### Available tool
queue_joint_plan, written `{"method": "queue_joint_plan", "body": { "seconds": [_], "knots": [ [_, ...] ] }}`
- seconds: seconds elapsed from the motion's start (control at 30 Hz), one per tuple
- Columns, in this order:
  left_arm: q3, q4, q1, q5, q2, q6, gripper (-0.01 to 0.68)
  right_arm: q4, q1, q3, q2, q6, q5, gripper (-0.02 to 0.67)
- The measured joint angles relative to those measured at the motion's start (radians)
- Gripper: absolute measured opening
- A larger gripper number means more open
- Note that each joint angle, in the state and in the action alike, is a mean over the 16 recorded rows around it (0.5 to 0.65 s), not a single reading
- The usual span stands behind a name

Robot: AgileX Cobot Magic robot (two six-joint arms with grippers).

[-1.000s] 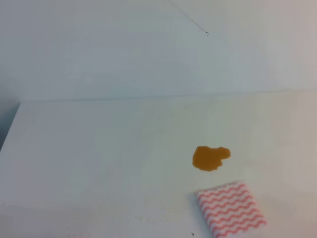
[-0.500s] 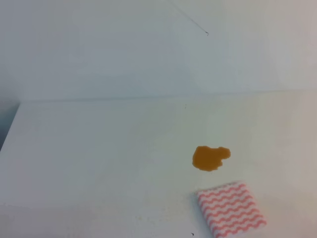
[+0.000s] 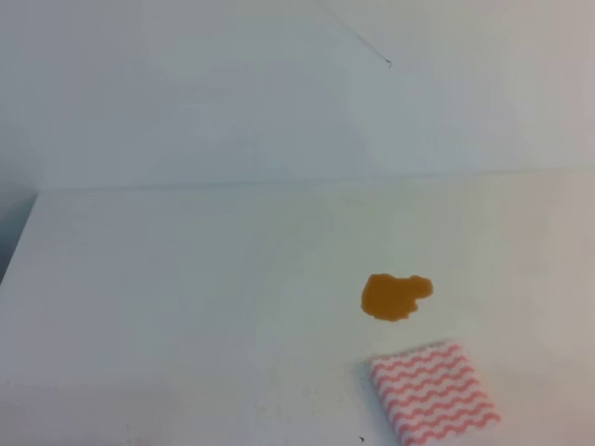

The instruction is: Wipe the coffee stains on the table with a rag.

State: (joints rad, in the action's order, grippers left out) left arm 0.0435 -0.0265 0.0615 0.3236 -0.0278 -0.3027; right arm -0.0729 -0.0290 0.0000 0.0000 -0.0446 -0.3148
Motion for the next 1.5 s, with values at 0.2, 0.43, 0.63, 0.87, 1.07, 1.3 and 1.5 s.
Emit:
{"method": "queue_joint_plan", "body": {
  "seconds": [0.2,0.43,0.63,0.87,1.07,1.3,1.5],
  "knots": [
    [0.000,0.000,0.000,0.000,0.000,0.000,0.000,0.000,0.000,0.000,0.000,0.000,0.000,-0.003],
    [0.000,0.000,0.000,0.002,0.000,0.000,0.000,-0.001,0.000,0.000,0.000,0.000,0.008,-0.003],
    [0.000,0.000,0.000,0.000,0.000,0.000,0.000,-0.008,0.000,0.000,0.000,0.000,0.105,-0.003],
    [0.000,0.000,0.000,0.000,0.000,0.000,0.000,-0.019,0.000,0.000,0.000,0.000,0.379,-0.003],
    [0.000,0.000,0.000,0.002,0.000,0.000,0.000,-0.018,0.000,0.000,0.000,-0.002,0.649,-0.003],
    [0.000,0.000,0.000,0.001,0.000,0.000,0.000,0.014,0.000,0.000,0.000,0.011,0.804,-0.003],
    [0.000,0.000,0.000,0.000,0.000,0.000,0.000,0.048,0.000,-0.033,0.000,0.030,0.728,-0.003]
  ]
}}
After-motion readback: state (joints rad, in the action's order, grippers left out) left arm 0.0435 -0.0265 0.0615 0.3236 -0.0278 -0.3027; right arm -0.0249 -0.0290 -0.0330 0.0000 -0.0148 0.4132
